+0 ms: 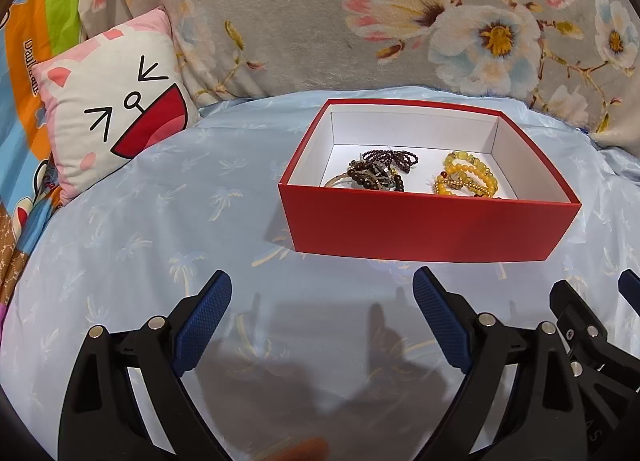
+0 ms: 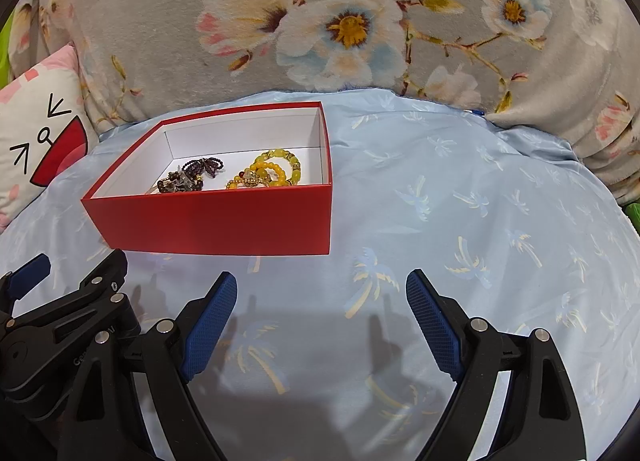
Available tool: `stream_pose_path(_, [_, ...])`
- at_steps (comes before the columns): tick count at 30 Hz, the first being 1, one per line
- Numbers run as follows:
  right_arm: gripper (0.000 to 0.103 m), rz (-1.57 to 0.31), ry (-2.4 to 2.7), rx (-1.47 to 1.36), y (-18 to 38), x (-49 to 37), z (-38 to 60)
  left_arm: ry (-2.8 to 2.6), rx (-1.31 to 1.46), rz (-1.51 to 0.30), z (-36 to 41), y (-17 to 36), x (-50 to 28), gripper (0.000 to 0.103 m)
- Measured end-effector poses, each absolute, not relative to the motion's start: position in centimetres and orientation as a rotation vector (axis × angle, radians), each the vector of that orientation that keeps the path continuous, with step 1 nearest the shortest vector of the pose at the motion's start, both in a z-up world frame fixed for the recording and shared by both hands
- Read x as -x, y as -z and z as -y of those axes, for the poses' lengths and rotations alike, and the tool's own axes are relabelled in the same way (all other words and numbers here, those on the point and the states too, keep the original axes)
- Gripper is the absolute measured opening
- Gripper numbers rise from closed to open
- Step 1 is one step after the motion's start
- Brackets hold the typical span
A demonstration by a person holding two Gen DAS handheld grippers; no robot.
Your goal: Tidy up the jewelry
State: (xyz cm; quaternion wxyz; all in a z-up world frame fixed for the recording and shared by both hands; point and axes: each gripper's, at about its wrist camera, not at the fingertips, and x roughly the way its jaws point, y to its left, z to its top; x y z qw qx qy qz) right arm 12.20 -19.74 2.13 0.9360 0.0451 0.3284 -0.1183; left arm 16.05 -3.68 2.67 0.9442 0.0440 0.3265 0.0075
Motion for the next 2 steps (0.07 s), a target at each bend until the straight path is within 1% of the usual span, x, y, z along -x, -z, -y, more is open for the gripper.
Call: stream_pose_path(2, [0.083, -0.672, 0.241, -0.093, -2.11, -12.29, 19.78, -0.017, -0.091, -0.664, 3.75, -2.64, -16.05, 0.088])
